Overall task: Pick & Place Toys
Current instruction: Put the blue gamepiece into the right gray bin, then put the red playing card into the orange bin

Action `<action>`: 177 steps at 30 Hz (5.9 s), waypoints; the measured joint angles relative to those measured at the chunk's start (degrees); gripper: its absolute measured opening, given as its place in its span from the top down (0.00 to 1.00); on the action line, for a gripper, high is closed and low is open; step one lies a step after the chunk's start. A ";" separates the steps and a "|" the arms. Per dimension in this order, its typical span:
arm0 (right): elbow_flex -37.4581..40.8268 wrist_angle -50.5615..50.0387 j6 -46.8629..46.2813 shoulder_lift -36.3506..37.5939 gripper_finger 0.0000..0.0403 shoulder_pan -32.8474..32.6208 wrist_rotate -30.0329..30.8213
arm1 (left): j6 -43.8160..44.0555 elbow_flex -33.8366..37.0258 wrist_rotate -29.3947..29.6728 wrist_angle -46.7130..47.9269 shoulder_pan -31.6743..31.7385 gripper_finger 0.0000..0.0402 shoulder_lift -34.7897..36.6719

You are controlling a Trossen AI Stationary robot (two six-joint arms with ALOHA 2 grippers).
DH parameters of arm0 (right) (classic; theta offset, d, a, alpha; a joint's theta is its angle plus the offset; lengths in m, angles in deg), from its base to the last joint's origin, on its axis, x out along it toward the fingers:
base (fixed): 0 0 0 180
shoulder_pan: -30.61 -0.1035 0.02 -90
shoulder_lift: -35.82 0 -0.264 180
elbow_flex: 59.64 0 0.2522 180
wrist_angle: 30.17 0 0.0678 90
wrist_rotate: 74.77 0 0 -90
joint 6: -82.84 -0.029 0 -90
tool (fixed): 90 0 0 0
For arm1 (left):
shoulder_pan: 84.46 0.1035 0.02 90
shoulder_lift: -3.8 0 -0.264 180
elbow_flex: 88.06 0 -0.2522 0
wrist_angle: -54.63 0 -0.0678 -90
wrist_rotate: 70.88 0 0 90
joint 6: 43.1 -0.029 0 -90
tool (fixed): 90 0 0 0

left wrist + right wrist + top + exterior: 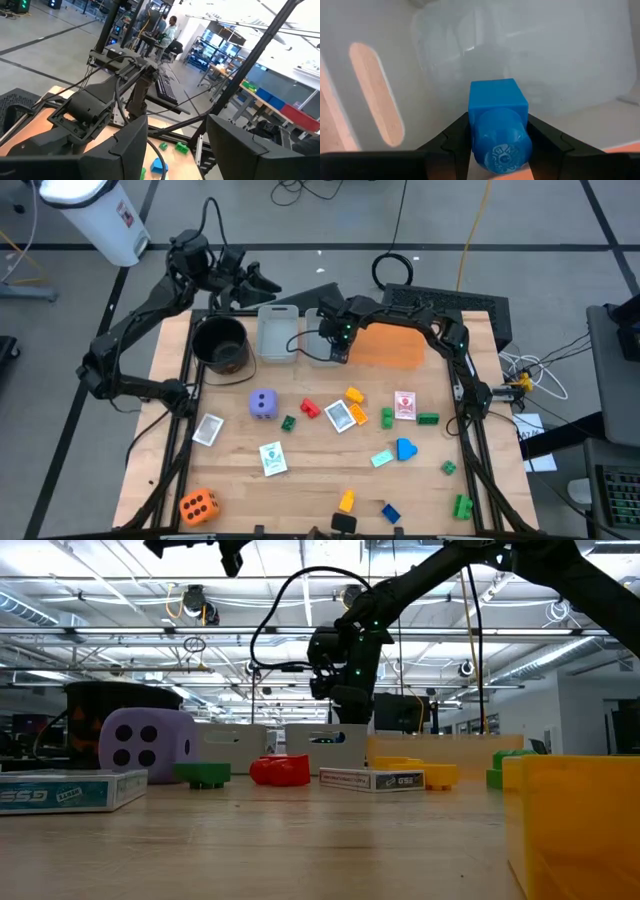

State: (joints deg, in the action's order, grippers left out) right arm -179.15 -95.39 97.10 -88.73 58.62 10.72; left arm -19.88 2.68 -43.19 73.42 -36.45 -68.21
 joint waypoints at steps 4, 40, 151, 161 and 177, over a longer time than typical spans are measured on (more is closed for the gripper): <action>0.00 0.25 0.01 0.00 0.65 0.01 0.00 | -0.46 0.00 0.44 -0.02 -0.66 0.47 0.00; -0.79 10.47 -9.47 10.56 0.46 0.04 0.17 | -0.91 -0.02 3.57 -2.31 -0.75 0.47 0.02; 38.14 -15.99 -87.24 46.97 0.48 -23.89 22.27 | -7.39 32.24 47.89 24.73 -26.30 0.47 24.35; 39.43 -16.01 -88.37 46.99 0.48 -27.02 22.98 | -8.20 32.24 48.07 24.73 -26.30 0.47 24.35; 55.07 -2.93 -97.10 48.28 0.35 -29.64 14.63 | -8.12 32.24 48.89 24.74 -26.30 0.47 24.35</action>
State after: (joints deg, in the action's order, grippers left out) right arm -124.09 -98.32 0.00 -40.45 28.98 25.35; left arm -28.00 34.92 5.71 98.16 -62.75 -43.86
